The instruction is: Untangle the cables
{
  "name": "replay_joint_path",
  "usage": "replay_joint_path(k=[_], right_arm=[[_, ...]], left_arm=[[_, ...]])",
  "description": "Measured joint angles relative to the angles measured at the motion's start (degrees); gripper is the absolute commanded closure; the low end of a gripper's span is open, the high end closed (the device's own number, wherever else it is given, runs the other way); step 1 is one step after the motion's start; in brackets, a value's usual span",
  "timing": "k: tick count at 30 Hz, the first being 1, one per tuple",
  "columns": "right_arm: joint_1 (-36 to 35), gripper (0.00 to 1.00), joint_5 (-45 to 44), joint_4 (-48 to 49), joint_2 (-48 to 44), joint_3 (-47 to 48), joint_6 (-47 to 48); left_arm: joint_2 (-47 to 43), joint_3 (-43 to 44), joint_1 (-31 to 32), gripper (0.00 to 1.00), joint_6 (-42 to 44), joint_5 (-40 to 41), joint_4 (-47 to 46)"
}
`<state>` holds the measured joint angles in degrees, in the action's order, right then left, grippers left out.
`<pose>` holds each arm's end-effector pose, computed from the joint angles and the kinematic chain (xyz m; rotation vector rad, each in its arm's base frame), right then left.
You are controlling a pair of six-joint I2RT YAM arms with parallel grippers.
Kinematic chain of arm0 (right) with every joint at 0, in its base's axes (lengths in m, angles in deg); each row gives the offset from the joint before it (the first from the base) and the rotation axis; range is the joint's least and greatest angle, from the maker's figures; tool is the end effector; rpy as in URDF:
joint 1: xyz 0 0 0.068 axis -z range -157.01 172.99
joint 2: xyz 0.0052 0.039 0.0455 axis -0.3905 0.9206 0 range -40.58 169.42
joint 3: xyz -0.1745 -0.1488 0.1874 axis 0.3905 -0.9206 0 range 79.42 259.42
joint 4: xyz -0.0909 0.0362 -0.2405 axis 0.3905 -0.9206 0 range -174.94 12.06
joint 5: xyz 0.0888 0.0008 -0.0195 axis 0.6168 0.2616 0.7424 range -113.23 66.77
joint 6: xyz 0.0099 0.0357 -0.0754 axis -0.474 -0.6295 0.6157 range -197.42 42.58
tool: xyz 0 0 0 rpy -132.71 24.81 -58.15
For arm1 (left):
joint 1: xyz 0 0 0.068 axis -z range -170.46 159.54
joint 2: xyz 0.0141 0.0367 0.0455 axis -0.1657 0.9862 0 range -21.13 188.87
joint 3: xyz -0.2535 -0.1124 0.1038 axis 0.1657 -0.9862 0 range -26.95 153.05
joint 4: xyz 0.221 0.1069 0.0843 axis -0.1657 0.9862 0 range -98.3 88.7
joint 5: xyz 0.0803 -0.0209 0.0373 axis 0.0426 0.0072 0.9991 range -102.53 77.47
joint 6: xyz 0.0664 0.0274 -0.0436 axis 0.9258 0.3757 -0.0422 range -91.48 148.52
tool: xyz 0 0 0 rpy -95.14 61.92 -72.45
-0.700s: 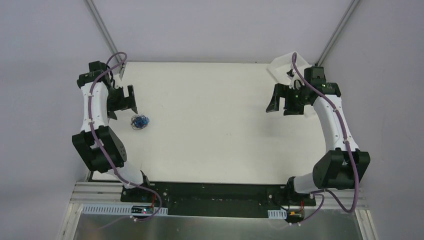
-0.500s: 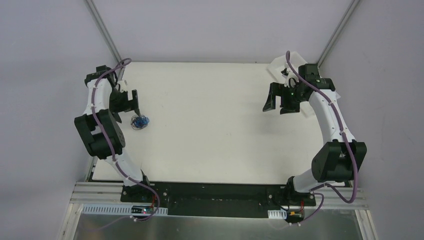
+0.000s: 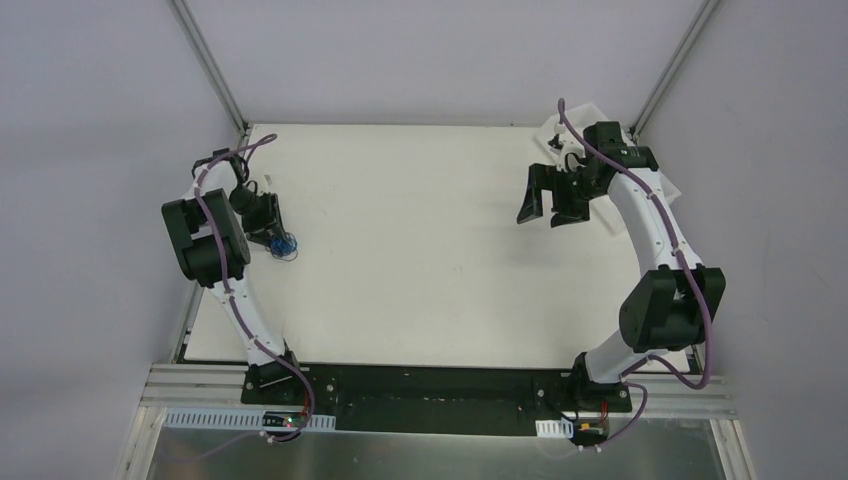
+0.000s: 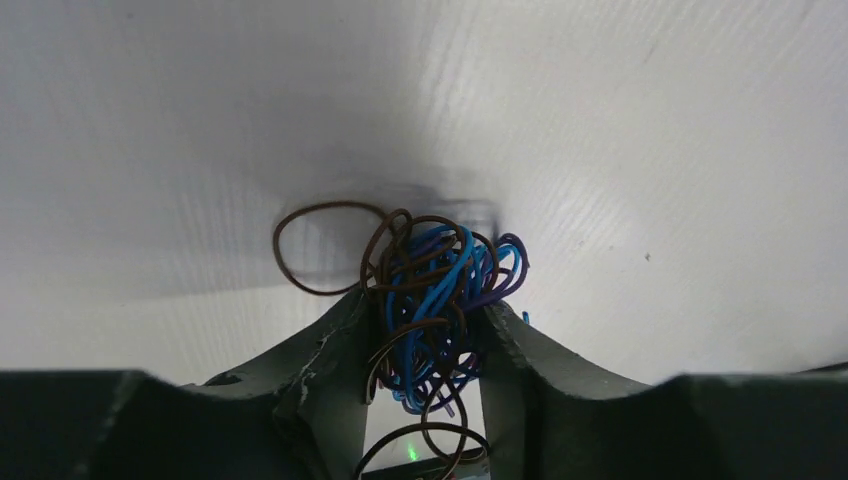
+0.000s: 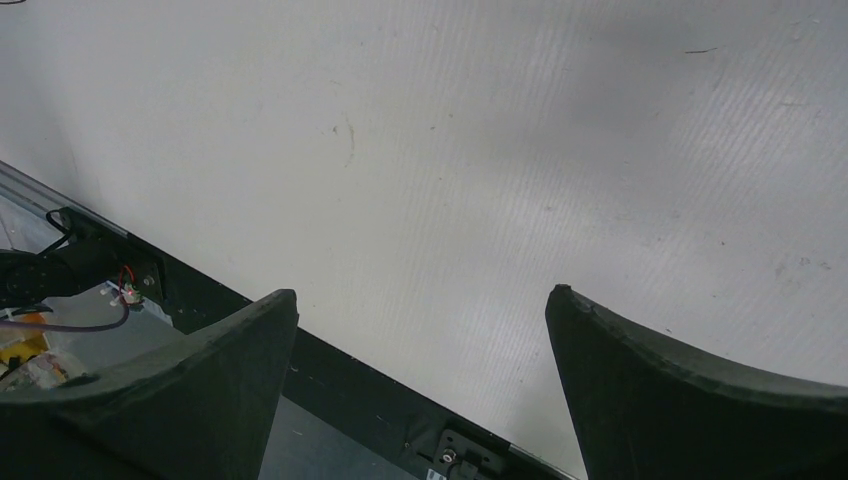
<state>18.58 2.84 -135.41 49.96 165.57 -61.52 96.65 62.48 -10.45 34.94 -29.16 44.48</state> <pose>0.3323 0.0579 0.3192 -0.5982 2.4967 0.5261 0.4008 0.1233 0.1628 -0.3104 2.8872 -0.3615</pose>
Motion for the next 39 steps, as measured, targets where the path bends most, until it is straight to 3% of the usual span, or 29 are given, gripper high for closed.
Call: replay_joint_path(k=[2,3,9,15,19,24,31,33,35,37,38,39], right_arm=[[-0.35,0.01,0.81,0.00,0.17,0.00,-0.02],[-0.48,0.02,1.57,0.00,0.17,0.00,-0.15],[-2.12,0.12,7.98,5.35,-0.28,-1.03,-5.88],[-12.33,0.22,12.22,14.78,-0.52,-1.62,-16.59],[-20.41,0.28,14.08,19.02,-0.48,-0.63,-21.42],[-26.16,0.35,14.84,22.62,-0.48,1.05,-24.04],[-27.15,0.46,11.58,24.83,0.04,0.85,-26.38],[-27.15,0.51,10.12,25.03,1.07,1.01,-26.69],[-27.15,0.68,9.09,25.16,2.43,1.33,-27.15],[-27.19,0.93,8.70,25.20,3.41,1.73,-27.39],[-27.26,1.00,8.61,25.35,3.67,1.88,-27.58],[-27.36,1.00,8.17,25.18,3.76,2.01,-27.54]], left_arm=[[-0.07,-0.81,0.00,0.97,-0.17,-2.75,-0.66],[-0.50,-1.42,0.00,1.00,-0.33,-4.02,-0.98],[-10.88,-11.13,3.54,1.00,-5.05,-17.22,-3.82],[-23.98,-13.88,24.33,1.00,-16.48,-28.46,-15.04],[-25.09,-11.17,34.91,1.00,-21.18,-35.08,-19.82],[-25.11,-11.06,38.07,1.00,-28.02,-38.49,-28.41],[-25.11,-11.06,39.98,1.00,-33.64,-40.28,-37.46],[-25.11,-11.23,40.30,1.00,-34.93,-40.98,-39.63],[-25.11,-11.58,40.30,1.00,-35.93,-41.66,-41.24],[-25.11,-12.00,40.30,1.00,-36.54,-41.66,-42.62],[-25.14,-12.37,40.26,1.00,-36.81,-41.68,-43.23],[-25.14,-12.63,40.15,0.99,-36.96,-41.64,-43.67]])
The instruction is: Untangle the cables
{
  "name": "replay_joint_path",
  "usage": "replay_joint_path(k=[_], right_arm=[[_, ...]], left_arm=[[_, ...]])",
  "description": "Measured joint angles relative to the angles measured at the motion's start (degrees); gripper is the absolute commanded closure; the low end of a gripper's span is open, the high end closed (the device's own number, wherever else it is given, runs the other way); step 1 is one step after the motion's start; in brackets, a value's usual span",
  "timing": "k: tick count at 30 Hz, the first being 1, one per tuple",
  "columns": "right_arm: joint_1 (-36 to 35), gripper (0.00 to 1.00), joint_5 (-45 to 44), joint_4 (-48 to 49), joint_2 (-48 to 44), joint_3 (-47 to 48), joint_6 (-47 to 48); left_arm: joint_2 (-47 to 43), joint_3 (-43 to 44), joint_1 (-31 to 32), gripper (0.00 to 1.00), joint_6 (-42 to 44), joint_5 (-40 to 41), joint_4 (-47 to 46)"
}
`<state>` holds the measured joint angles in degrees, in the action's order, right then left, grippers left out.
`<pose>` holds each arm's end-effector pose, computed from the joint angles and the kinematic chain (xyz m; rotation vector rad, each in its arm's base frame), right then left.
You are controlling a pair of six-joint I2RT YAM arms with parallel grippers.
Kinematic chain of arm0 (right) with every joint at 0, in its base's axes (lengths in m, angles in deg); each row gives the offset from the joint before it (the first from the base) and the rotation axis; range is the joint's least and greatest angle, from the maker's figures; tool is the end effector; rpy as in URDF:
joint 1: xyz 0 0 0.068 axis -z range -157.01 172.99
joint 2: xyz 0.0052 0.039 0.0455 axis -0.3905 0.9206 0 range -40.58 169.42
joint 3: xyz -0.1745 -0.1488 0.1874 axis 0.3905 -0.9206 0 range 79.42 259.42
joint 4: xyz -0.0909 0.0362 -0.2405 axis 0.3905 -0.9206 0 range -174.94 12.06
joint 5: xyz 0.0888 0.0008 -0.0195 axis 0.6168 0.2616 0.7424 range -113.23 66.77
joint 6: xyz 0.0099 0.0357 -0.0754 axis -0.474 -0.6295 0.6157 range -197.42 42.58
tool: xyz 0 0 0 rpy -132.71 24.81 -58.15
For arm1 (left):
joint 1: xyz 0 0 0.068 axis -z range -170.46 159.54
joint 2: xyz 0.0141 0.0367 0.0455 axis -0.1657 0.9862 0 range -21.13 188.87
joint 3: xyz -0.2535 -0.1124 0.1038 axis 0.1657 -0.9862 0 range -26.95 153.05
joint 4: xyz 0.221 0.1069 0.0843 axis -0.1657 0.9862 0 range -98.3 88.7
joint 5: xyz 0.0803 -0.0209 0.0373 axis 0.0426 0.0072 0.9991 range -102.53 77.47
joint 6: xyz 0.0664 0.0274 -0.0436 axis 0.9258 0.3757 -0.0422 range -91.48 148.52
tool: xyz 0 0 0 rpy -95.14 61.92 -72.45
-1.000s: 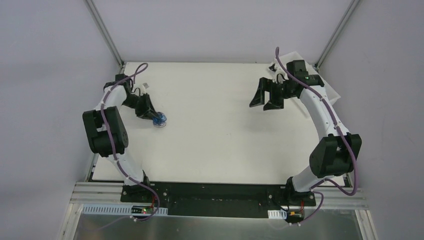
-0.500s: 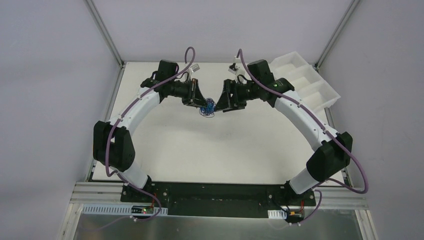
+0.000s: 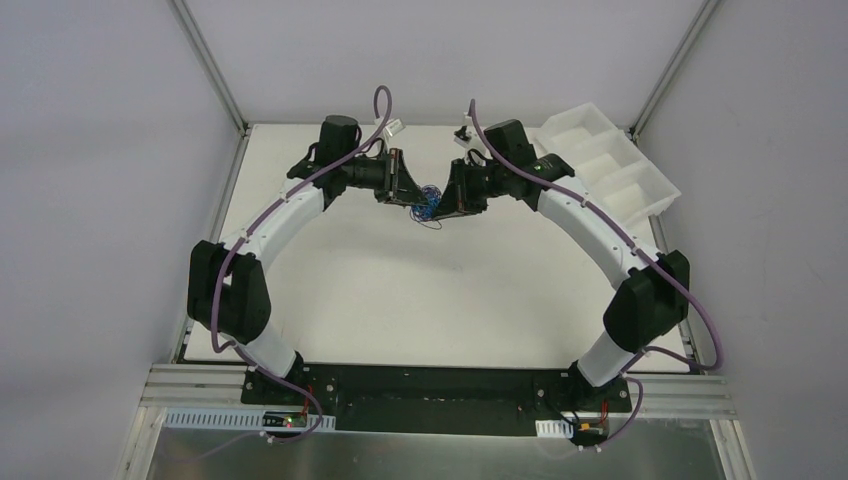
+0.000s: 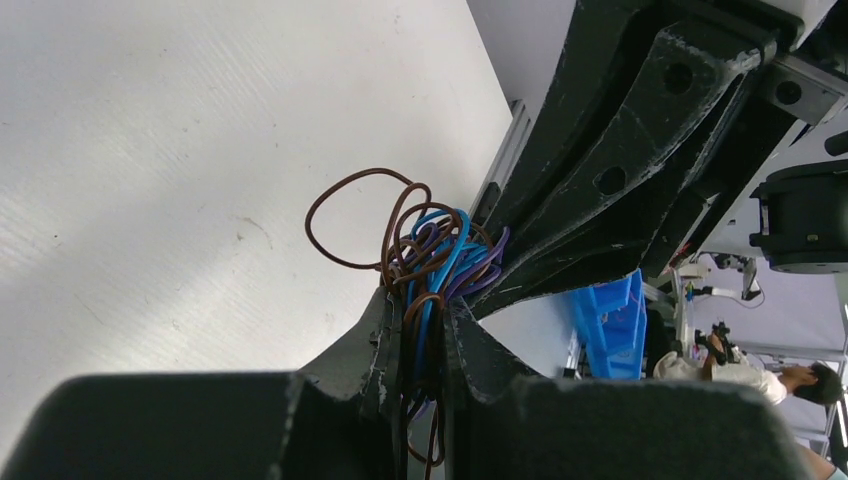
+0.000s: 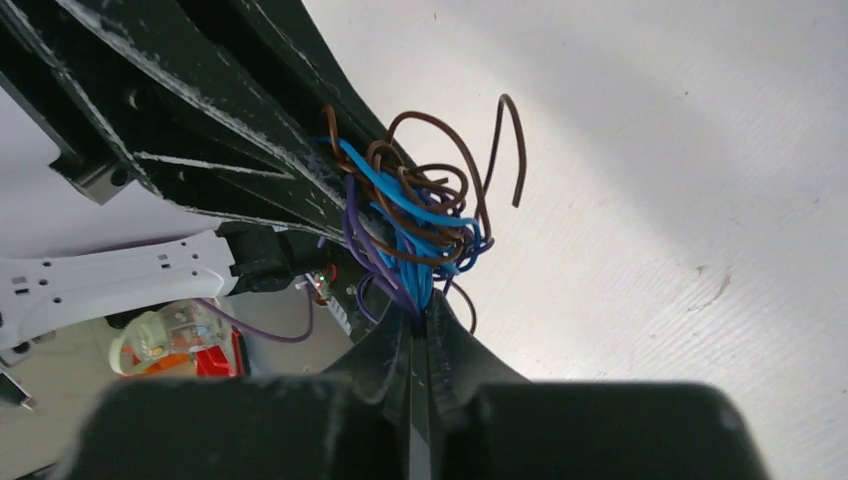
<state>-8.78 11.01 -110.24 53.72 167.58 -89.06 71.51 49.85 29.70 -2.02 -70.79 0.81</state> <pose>0.3144 0.2432 0.3506 -0.7381 2.2029 1.0681 0.3404 -0.1918 0.3450 0.5286 2.0628 -1.5583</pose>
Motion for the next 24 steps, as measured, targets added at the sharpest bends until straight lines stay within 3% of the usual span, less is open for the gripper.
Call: replay_joint_path(k=[5,7,12,17,24], right_arm=[[-0.28,1.00,-0.61,-0.74,-0.11,0.28,0.68],[-0.39,1.00,-1.33,-1.05,-0.63,0.26,1.75],[0.24,1.00,-2.08,-0.87,-4.33,-1.60,3.19],[0.39,1.00,-1.51,-0.81,-6.27,-2.51,3.89],[0.00,1.00,2.47,-0.92,-6.27,-2.51,4.15]], left_arm=[[-1.18,-2.01,-0.72,0.50,-0.44,0.02,-1.14],[-2.86,-3.32,-1.95,0.39,-0.20,-0.04,-0.13],[-6.84,-4.63,-4.94,0.33,0.35,0.96,2.43],[-7.69,-4.63,-3.56,0.25,1.09,2.23,2.80],[-7.32,-6.01,-2.08,0.31,1.99,4.11,2.62]])
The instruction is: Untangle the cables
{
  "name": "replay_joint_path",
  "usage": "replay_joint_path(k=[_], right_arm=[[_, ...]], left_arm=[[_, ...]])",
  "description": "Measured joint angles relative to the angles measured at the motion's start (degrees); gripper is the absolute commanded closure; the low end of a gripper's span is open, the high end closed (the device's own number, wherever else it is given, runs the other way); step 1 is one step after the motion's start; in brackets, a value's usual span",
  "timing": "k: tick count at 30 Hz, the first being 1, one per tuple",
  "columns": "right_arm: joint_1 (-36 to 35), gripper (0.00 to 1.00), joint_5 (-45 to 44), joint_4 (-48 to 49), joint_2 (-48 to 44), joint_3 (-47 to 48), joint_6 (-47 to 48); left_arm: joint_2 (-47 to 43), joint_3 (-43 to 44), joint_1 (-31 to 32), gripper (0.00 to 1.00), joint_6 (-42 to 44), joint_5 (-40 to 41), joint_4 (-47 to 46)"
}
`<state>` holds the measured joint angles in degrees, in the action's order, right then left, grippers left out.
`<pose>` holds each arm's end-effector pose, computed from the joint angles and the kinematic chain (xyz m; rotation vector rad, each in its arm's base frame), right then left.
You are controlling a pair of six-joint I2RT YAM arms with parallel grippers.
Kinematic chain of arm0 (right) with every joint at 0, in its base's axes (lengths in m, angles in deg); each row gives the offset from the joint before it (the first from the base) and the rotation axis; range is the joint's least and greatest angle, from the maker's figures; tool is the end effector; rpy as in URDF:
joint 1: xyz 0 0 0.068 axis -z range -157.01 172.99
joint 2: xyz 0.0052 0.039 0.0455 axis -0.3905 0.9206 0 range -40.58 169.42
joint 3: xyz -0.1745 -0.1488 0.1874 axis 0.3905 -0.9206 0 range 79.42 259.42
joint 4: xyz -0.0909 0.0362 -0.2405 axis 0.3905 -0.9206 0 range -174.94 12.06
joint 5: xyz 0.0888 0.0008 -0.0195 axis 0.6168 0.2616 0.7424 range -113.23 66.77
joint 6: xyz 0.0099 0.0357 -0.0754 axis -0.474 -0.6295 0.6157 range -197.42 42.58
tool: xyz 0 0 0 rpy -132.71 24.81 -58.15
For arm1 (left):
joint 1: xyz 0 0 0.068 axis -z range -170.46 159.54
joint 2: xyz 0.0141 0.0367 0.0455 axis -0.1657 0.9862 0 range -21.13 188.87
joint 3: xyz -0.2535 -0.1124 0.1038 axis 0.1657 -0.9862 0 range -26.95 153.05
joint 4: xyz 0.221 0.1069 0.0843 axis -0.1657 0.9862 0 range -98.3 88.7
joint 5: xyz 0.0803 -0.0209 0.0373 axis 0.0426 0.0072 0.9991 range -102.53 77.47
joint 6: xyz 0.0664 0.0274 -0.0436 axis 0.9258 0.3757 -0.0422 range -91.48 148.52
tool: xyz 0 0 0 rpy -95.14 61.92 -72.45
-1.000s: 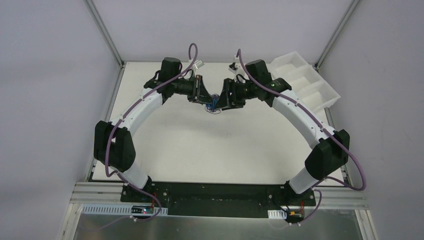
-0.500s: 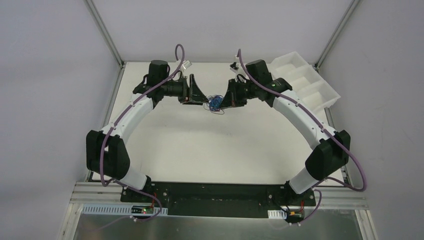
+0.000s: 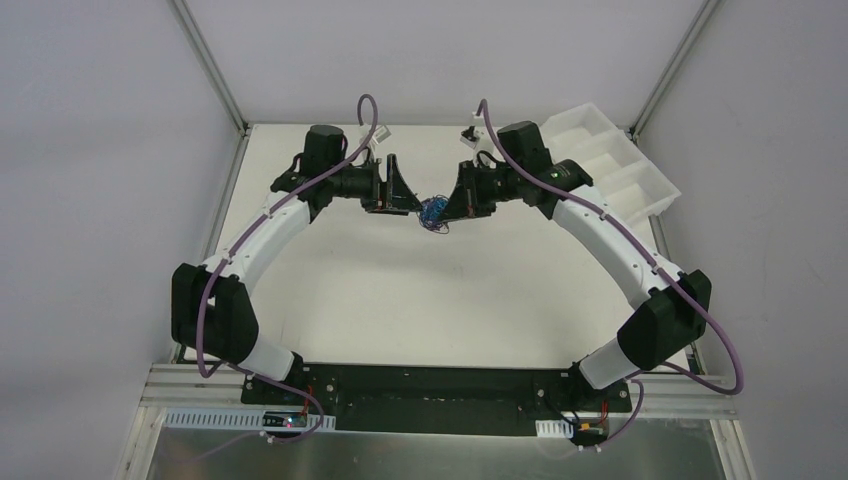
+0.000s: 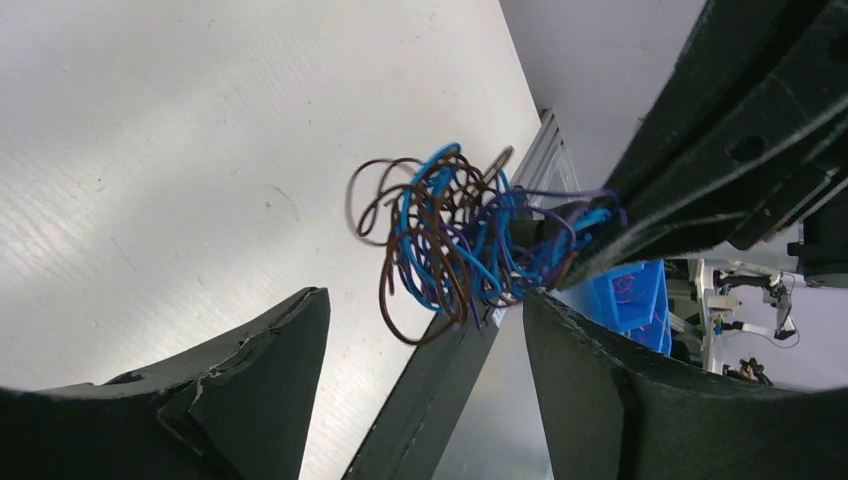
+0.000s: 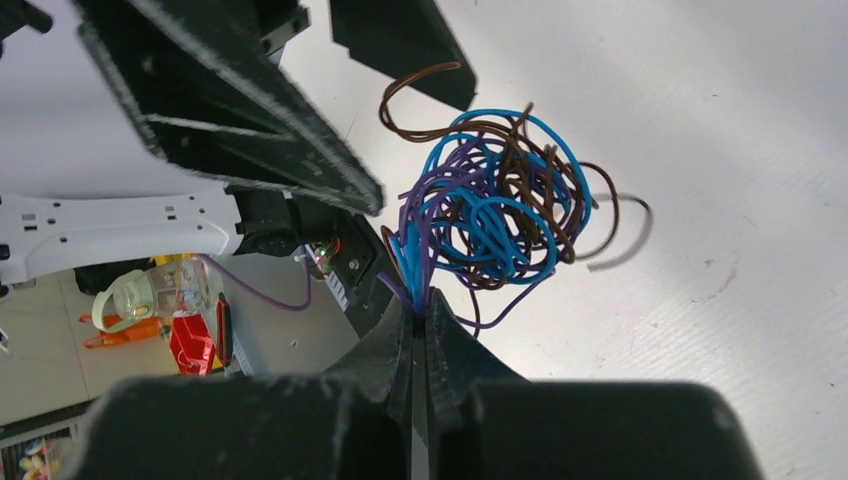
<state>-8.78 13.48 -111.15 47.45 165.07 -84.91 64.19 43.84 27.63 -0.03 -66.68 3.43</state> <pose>0.2860 0.2287 0.3738 -0.8387 2.0951 1.0793 0.3159 -0.1660 0.3458 0.4571 2.0791 -1.4516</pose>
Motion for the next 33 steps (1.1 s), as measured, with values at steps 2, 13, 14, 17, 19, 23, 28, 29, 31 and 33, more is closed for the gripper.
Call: replay_joint_path(k=[2,13,14,17,19,23,28,29,31,33], right_arm=[[-0.59,1.00,0.92,-0.02,0.00,0.00,0.35],[-0.57,1.00,2.12,-1.31,-0.02,-0.04,2.69],[0.37,1.00,2.40,-1.33,-0.11,-0.24,2.69],[4.42,1.00,2.80,-1.88,-0.59,-1.60,3.72],[7.41,1.00,2.73,-2.84,-0.94,-2.71,4.96],[14.16,1.00,2.47,-6.58,-1.99,-5.51,9.27],[23.02,1.00,1.38,-11.76,-3.45,-8.28,15.89],[25.16,1.00,0.90,-12.94,-3.56,-8.72,17.42],[28.06,1.00,-0.02,-14.71,-3.56,-9.38,20.06],[32.54,1.00,-1.25,-16.55,-3.54,-10.08,22.84]], left_arm=[[0.28,-0.74,0.35,0.34,-0.35,0.13,-1.09],[0.79,-5.25,1.07,1.00,-7.98,-2.51,-9.86],[0.59,-5.81,0.63,1.00,-8.81,-2.86,-10.34],[-0.85,-7.91,-3.13,1.00,-10.36,-4.13,-9.75],[-2.23,-8.74,-7.52,1.00,-10.25,-4.22,-7.69],[-5.70,-8.87,-19.63,1.00,-6.32,-3.37,-1.05],[-7.89,-8.20,-32.92,1.00,2.16,-0.68,9.81],[-7.89,-8.00,-34.86,1.00,3.85,0.09,11.63],[-7.80,-7.54,-39.17,1.00,7.48,2.03,15.65],[-7.63,-6.69,-42.71,1.00,10.75,3.82,19.28]])
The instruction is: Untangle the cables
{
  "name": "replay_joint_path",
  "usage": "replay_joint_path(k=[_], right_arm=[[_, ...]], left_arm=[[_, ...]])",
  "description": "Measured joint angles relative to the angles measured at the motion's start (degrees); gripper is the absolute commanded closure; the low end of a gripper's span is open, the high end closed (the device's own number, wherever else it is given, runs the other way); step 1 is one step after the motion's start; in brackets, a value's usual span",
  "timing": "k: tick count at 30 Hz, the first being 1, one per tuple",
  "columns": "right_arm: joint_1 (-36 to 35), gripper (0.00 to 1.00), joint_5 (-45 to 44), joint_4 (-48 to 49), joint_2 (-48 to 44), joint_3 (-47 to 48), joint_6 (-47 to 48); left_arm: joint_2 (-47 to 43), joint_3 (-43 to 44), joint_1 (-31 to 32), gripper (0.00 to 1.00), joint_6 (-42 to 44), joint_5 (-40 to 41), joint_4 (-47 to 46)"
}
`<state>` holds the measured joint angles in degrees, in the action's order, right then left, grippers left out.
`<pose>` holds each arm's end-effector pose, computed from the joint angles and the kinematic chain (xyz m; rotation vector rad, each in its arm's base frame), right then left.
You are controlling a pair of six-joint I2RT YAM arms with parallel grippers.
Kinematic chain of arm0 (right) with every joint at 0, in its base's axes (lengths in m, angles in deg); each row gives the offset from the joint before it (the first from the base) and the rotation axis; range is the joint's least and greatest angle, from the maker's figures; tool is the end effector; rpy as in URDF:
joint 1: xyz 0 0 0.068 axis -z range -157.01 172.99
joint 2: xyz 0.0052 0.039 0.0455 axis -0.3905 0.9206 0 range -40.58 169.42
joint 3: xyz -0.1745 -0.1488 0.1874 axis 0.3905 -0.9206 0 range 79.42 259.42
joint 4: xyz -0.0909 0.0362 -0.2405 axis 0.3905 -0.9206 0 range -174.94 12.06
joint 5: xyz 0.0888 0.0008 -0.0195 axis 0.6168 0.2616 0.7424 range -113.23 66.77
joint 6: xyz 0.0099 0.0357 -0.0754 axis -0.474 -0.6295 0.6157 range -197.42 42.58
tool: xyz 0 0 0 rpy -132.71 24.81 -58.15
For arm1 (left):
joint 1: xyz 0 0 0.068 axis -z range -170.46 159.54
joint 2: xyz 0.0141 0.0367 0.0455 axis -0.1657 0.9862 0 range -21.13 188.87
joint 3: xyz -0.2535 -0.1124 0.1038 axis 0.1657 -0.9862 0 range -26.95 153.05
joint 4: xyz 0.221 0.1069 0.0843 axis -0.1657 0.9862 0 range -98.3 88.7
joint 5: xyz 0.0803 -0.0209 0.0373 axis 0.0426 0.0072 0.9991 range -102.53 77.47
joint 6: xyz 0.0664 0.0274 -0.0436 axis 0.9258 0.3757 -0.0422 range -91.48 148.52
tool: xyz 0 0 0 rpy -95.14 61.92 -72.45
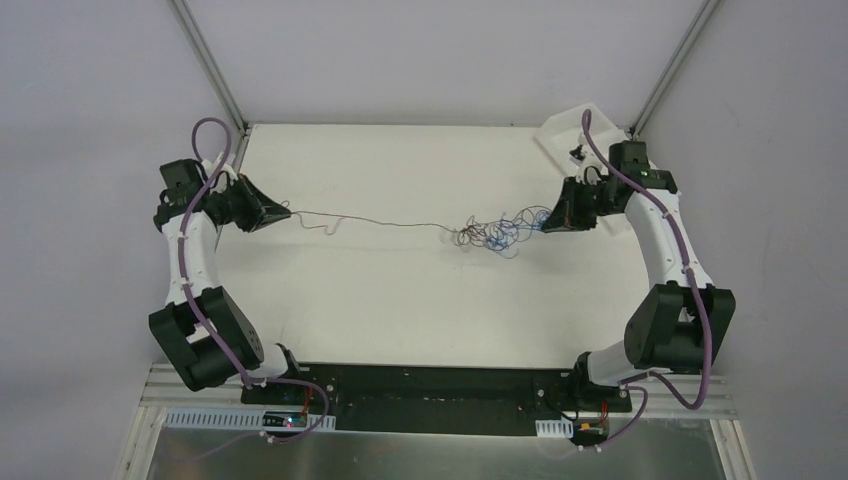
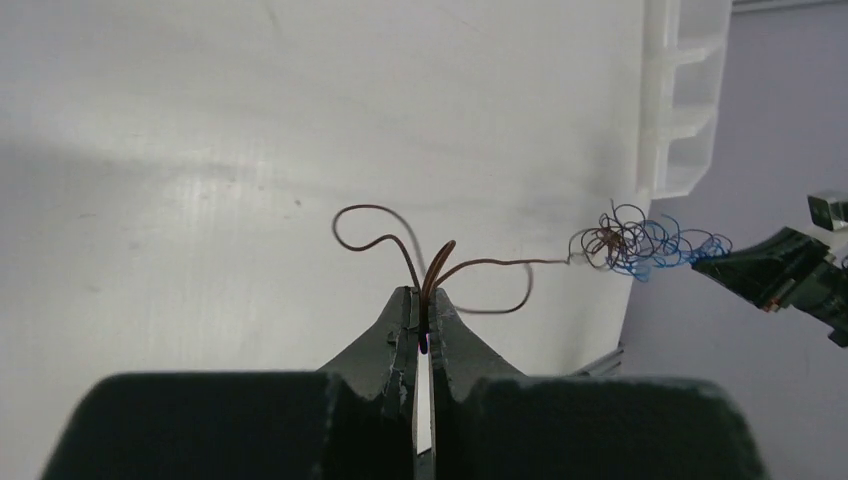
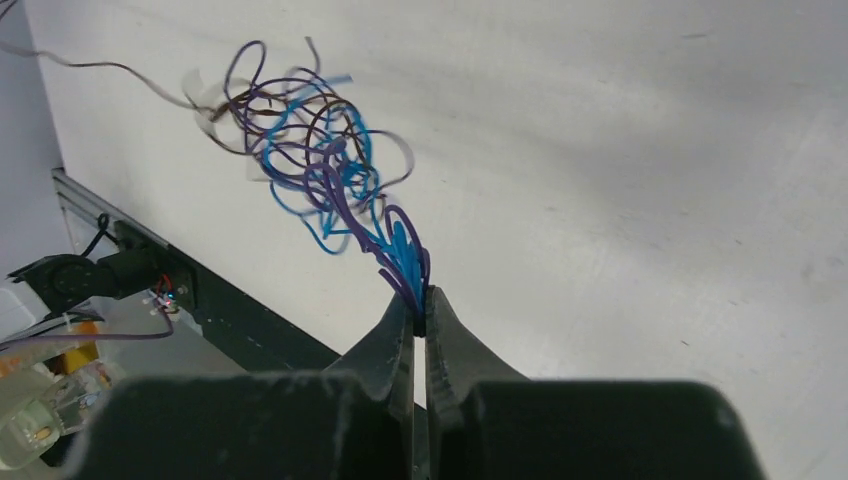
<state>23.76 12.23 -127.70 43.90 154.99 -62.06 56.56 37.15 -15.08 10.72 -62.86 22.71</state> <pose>0.3119 0.0384 0.3074 -0.5266 2.3922 0.6763 0.2919 0.0713 0.3110 -0.3822 2.1474 -0.9503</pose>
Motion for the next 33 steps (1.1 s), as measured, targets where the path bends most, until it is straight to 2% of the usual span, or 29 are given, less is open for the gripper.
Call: replay_joint_path(k=[8,19,20,23,25,28,30,33], right_arm=[[8.46,1.00,-3.85,-3.63,1.60,-1.77,9.25],[7.82,1.00,-2.51,-4.74,3.13,-1.97,9.75],[7.10,1.00,-1.99,-4.76,3.13,-1.90,9.64],[2.62,1.00,-0.04,-4.96,3.13,-0.83,8.66],[-2.58,1.00,1.77,-4.85,3.10,1.31,6.73],[-10.21,1.00,5.16,-3.19,2.62,5.49,2.43],[-14.56,1.00,7.63,-1.18,1.73,7.93,-0.90],[-17.16,1.00,10.29,1.44,-0.57,8.52,-3.63]], left_arm=[[3.23,4.13,-6.75,1.00,10.82,6.23,7.10],[3.96,5.20,-6.84,1.00,17.33,9.75,11.21],[3.96,5.31,-6.69,0.98,17.64,9.46,11.54],[3.93,5.66,-3.80,0.62,18.91,6.91,12.76],[3.82,5.81,0.20,0.44,19.82,4.46,13.22],[3.15,5.90,5.60,0.32,20.41,1.57,14.01],[2.32,5.97,8.28,0.20,20.70,0.31,14.40],[1.03,6.12,11.02,0.17,21.33,-1.14,14.69]])
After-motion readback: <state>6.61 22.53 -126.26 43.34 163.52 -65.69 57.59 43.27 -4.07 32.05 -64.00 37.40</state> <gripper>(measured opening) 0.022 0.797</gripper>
